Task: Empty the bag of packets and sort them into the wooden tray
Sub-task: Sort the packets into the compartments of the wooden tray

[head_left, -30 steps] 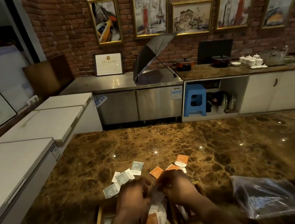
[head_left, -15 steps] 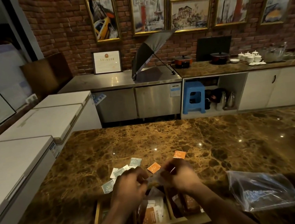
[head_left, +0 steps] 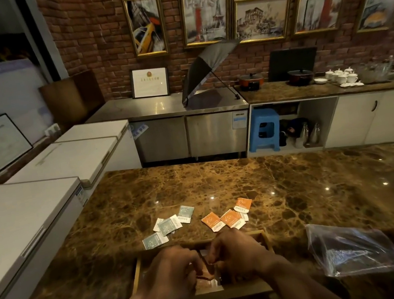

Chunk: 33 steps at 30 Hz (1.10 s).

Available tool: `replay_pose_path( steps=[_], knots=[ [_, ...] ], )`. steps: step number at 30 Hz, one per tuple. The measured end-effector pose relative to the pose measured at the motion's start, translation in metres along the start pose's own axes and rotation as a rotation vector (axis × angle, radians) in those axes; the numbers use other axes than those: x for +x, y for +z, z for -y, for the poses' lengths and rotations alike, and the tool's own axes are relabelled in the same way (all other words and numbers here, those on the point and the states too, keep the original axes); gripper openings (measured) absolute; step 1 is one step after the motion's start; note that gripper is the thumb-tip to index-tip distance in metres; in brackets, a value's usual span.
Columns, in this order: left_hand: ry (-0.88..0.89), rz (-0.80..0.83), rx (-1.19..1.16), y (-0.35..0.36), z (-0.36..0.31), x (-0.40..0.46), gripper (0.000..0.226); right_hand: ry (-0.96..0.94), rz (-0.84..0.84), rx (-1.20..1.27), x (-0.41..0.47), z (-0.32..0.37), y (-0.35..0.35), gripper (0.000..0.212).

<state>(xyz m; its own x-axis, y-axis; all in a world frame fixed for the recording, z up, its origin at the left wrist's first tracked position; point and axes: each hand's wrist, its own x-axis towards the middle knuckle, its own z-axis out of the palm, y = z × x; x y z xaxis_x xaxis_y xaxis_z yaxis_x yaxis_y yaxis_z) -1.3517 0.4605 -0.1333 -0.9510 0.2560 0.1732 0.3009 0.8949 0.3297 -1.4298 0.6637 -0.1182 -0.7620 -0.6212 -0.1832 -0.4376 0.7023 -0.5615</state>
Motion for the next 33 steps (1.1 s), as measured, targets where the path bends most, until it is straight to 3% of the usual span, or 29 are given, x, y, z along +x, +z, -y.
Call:
replay_pose_path(
  steps=[5,10,16,19,24,29,33],
  knots=[
    [-0.035,0.034,0.011,0.004,0.006,-0.002,0.017,-0.056,0.126,0.01,-0.005,0.0,0.001,0.018],
    [-0.109,-0.034,-0.039,-0.001,0.006,0.009,0.02,0.093,-0.19,0.159,-0.002,-0.008,-0.017,0.02],
    [-0.307,-0.124,-0.148,-0.009,0.008,0.044,0.023,0.226,-0.396,0.067,0.003,-0.041,-0.057,0.017],
    [-0.316,-0.091,-0.183,-0.008,0.006,0.064,0.023,0.309,-0.365,-0.087,0.003,-0.062,-0.069,0.011],
    [-0.345,0.009,-0.127,0.002,0.001,0.11,0.028,0.32,-0.343,-0.093,0.014,-0.084,-0.071,0.011],
    [-0.39,0.099,-0.097,0.024,-0.001,0.144,0.034,0.286,-0.296,-0.093,0.038,-0.091,-0.065,0.027],
    [-0.425,0.147,-0.048,0.039,0.0,0.159,0.049,0.234,-0.145,-0.112,0.065,-0.088,-0.064,0.04]
  ],
)
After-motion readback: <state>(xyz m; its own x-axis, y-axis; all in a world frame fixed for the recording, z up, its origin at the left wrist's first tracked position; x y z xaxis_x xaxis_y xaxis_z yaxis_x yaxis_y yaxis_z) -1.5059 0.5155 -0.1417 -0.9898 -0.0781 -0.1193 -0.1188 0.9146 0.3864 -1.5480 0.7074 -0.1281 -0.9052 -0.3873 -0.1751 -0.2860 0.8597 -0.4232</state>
